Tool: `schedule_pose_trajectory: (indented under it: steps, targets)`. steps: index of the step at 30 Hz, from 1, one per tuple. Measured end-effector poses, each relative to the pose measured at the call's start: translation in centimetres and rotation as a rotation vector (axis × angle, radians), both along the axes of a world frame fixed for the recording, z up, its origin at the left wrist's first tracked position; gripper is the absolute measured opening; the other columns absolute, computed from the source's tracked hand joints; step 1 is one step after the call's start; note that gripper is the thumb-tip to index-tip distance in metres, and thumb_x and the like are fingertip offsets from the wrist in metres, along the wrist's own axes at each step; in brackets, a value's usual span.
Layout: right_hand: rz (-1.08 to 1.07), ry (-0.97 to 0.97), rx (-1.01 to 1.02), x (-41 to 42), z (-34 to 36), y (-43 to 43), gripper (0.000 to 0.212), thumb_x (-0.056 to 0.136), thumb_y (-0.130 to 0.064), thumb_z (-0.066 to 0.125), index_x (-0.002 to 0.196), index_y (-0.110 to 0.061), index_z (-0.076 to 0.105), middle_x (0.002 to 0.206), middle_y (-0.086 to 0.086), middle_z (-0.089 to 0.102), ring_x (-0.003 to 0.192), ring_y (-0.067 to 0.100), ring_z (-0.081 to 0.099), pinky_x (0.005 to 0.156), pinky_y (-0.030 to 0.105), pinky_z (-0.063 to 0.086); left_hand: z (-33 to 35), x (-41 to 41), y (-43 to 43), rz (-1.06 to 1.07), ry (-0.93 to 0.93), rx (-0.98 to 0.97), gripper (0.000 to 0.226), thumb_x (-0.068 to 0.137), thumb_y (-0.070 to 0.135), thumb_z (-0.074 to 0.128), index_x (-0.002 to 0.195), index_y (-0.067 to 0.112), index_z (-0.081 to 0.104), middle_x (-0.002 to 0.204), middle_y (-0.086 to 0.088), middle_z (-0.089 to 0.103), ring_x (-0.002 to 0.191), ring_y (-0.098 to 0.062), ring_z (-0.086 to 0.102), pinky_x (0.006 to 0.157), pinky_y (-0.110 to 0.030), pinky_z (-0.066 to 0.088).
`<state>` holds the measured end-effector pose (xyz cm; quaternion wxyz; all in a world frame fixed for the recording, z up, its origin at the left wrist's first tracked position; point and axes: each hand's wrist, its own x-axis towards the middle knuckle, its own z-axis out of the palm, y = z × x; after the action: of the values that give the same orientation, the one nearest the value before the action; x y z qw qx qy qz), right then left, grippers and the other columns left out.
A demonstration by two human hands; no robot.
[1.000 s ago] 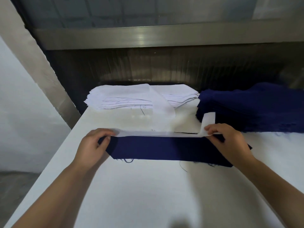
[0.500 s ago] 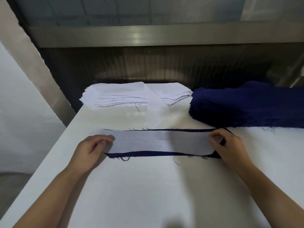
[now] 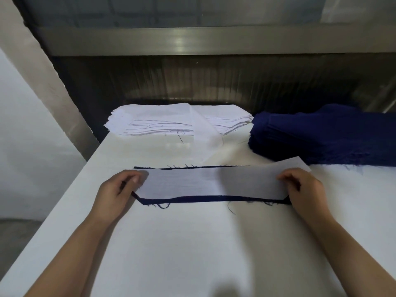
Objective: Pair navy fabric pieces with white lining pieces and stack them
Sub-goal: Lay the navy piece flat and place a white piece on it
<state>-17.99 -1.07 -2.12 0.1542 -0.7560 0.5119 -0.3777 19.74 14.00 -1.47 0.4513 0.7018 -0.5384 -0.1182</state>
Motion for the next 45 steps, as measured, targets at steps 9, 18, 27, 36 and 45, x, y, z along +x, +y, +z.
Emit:
schedule_pose_trajectory:
  steps: [9,18,27,36,45]
  targets:
    - [-0.013,0.027,0.076,-0.20,-0.20,-0.10,0.037,0.079,0.020,0.044,0.080,-0.008,0.068,0.095,0.002,0.067,0.093,0.027,0.049,0.085,0.032,0.036,-0.24,-0.31,0.27,-0.007,-0.083,0.003,0.044,0.081,-0.011,0.066,0.083,0.033,0.063,0.089,0.008,0.068,0.079,-0.007,0.057,0.066,-0.008,0.042]
    - [-0.014,0.040,0.097,-0.26,-0.29,-0.10,0.029,0.081,0.014,0.051,0.084,-0.010,0.067,0.096,0.001,0.066,0.092,0.022,0.045,0.077,0.026,0.032,-0.21,-0.43,0.35,0.009,-0.138,0.006,0.039,0.080,-0.007,0.069,0.082,0.031,0.061,0.093,0.014,0.067,0.083,0.004,0.056,0.066,-0.004,0.039]
    - [-0.005,0.030,0.092,-0.37,-0.37,-0.08,0.038,0.076,0.017,0.050,0.080,-0.018,0.063,0.090,0.000,0.066,0.089,0.029,0.053,0.080,0.035,0.042,-0.46,-0.03,0.22,0.029,-0.133,0.021,0.041,0.080,-0.002,0.072,0.080,0.037,0.059,0.096,0.004,0.070,0.082,-0.007,0.055,0.067,-0.008,0.041]
    - [0.013,0.082,0.141,-0.21,-0.07,-0.28,0.035,0.078,0.015,0.052,0.082,-0.018,0.063,0.090,0.003,0.064,0.092,0.034,0.056,0.082,0.040,0.046,-0.41,0.00,0.27,0.035,-0.148,0.020,0.047,0.079,-0.002,0.073,0.082,0.043,0.056,0.093,0.008,0.068,0.087,-0.002,0.054,0.068,-0.005,0.039]
    - [0.002,0.180,0.095,-0.19,0.26,0.10,0.017,0.080,0.005,0.061,0.080,-0.012,0.065,0.095,0.008,0.065,0.090,0.031,0.050,0.083,0.027,0.028,-0.20,-0.30,0.09,0.104,-0.248,0.054,0.034,0.079,0.009,0.076,0.095,0.036,0.063,0.100,0.012,0.065,0.099,-0.020,0.049,0.089,-0.025,0.037]
